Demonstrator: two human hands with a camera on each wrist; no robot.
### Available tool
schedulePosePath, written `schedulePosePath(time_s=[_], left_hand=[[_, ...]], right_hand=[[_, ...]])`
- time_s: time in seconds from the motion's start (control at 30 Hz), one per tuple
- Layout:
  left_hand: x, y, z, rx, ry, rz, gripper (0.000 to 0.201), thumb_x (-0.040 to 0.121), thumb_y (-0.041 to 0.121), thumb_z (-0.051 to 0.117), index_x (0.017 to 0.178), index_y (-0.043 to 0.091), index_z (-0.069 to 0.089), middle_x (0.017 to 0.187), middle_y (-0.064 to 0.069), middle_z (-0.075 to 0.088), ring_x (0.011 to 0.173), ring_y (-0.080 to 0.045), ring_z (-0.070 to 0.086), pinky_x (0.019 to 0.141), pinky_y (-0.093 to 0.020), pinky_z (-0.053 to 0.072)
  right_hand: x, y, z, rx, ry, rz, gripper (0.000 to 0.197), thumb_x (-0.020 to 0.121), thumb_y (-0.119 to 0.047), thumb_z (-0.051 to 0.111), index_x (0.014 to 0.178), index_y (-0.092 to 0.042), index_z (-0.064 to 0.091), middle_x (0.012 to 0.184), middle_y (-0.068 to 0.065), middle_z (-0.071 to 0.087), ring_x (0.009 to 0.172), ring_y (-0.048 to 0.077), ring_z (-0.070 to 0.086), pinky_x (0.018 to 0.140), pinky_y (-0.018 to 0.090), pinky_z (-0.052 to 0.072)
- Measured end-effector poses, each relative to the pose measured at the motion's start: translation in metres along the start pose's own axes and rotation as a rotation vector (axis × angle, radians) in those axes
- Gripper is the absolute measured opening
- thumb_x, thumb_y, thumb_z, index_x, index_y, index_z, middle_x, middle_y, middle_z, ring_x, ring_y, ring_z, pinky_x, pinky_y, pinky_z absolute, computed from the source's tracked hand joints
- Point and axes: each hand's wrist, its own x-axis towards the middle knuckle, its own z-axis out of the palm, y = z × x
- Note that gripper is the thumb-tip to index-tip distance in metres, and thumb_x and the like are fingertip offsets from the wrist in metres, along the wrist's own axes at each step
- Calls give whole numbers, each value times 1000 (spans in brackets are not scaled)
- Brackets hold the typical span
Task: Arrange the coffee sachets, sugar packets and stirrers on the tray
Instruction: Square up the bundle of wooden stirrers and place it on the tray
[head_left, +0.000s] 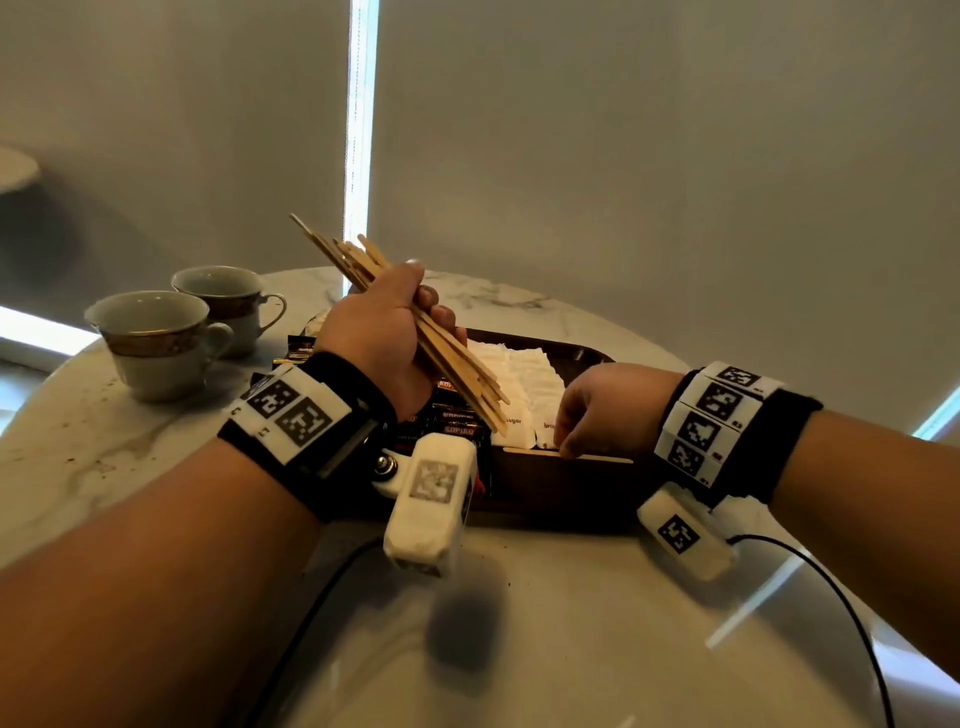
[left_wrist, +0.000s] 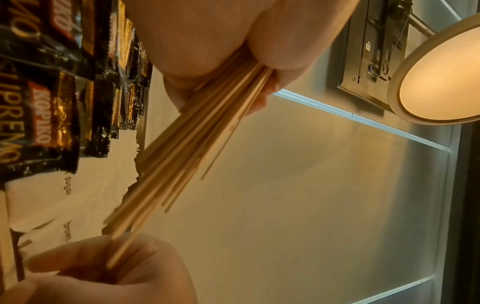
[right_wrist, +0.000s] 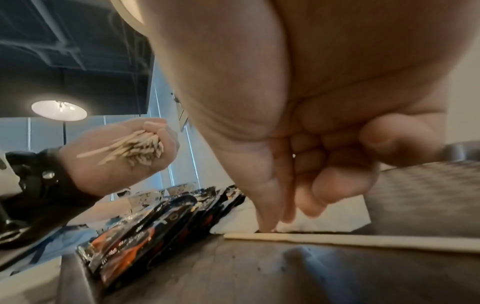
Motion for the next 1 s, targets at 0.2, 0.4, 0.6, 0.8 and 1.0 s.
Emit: schedulePosePath(time_s=[0.2, 0.4, 0.6, 0.8, 1.0], left_hand=[[0, -2, -1, -3, 9, 7, 18, 100, 28, 62, 108, 14, 55, 70, 2, 58, 59, -13, 61, 70, -40, 61], [-1, -2, 0, 11, 10, 16, 19, 101, 25, 61, 114, 14, 55, 70, 3, 60, 59, -11, 62, 69, -38, 62], [-1, -4, -1, 30, 18, 6, 21, 100, 25, 62, 115, 11, 56, 75, 2, 62, 61, -11, 64, 67, -37, 61], [-2, -7, 0, 68, 12, 3, 28, 95, 28, 70, 114, 10, 61, 79, -1, 67, 69, -16, 68, 77, -42, 62], [-4, -6, -2, 175, -26, 17, 49, 90, 39, 74, 118, 3, 59, 79, -12, 69, 78, -33, 70, 86, -63, 57]], right_hand=[[5, -5, 3, -124, -69, -6, 15, 85, -34, 76, 98, -25, 76, 88, -10, 70, 84, 8, 63, 74, 24, 51], [2, -12, 5, -273, -118, -47, 24, 93, -33, 65, 114, -21, 71, 96, -7, 65, 95, 13, 61, 84, 26, 52], [-11, -9, -20, -37, 60, -50, 21, 101, -33, 52, 105, -23, 69, 95, -8, 70, 89, 11, 65, 82, 28, 54], [-20, -50, -33, 867, 312, -149, 10, 97, -22, 61, 93, -17, 69, 77, 3, 69, 66, 21, 58, 65, 39, 49], [-11, -79, -31, 943, 383, -279, 9, 95, -18, 66, 87, -15, 70, 72, -2, 70, 53, 7, 58, 47, 20, 43]])
